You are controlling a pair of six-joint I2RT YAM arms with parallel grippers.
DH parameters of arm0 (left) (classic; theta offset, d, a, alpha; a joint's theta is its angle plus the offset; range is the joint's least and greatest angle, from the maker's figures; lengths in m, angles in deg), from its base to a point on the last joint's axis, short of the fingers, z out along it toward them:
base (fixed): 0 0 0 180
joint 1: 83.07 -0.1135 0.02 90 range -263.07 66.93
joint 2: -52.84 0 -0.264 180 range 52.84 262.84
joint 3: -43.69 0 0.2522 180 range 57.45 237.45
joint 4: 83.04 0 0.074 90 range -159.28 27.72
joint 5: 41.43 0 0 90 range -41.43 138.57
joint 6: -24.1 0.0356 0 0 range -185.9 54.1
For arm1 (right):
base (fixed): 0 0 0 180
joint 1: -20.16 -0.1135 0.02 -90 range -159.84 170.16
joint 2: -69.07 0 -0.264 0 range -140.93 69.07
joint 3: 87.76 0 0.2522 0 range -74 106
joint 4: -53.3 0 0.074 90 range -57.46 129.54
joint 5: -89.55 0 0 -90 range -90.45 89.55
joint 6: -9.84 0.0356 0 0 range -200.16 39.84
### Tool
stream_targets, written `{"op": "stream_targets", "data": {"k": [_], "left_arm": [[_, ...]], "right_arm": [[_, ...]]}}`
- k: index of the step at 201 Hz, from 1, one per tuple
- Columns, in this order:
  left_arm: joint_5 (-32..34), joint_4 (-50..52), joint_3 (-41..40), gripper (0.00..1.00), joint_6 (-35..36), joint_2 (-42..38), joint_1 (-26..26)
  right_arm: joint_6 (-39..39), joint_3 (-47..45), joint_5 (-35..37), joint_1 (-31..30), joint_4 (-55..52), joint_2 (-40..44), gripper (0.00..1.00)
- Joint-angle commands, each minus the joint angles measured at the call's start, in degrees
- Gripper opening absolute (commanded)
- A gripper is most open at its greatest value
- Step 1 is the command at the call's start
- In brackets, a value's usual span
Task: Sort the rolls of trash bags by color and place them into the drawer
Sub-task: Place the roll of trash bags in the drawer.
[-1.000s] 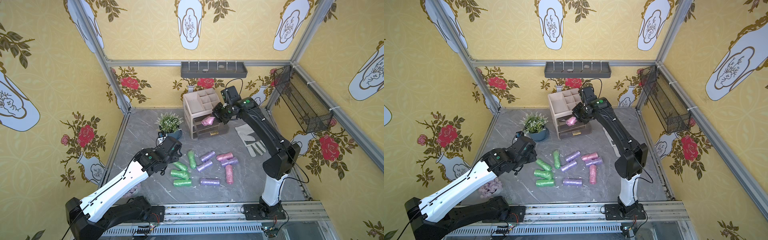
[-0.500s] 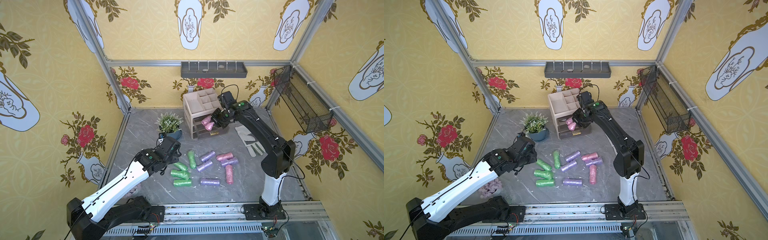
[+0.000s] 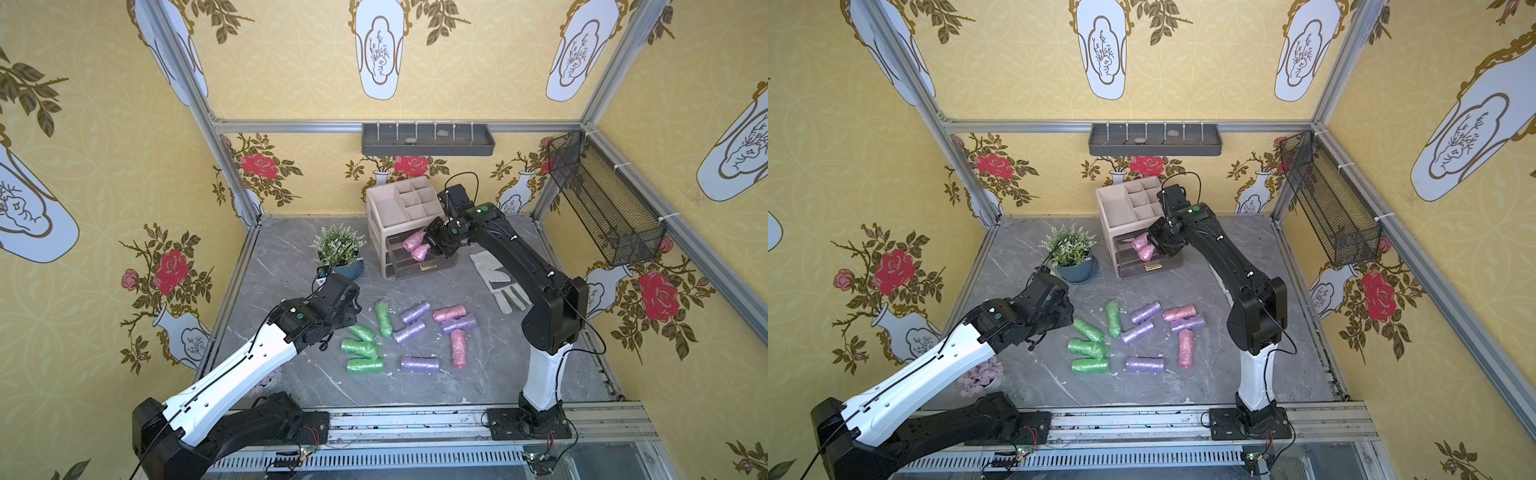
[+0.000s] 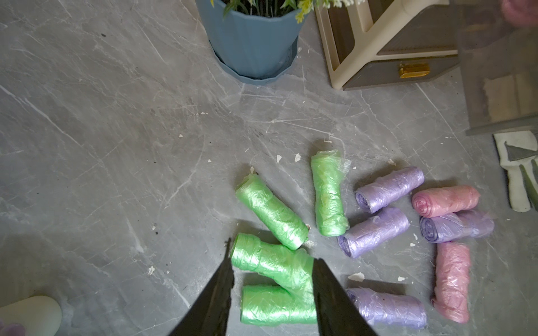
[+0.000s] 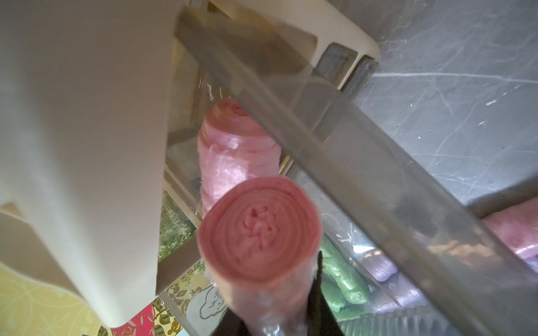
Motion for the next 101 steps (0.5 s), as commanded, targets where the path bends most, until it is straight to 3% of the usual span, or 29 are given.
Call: {"op": "stream_targets", "data": {"k": [1, 101], "left_arm": [[0.2, -0.9, -0.6, 0.47, 0.6, -0.5, -0.2], [-0.1, -0.4, -1.6, 0.48, 1.8, -1.6, -2.0]], "right_arm": [[0.2, 0.4, -0.4, 0.1, 2.1, -0.7, 0.26], [0.4, 2.5, -1.7, 0.6, 3.0, -3.8, 0.27]]}}
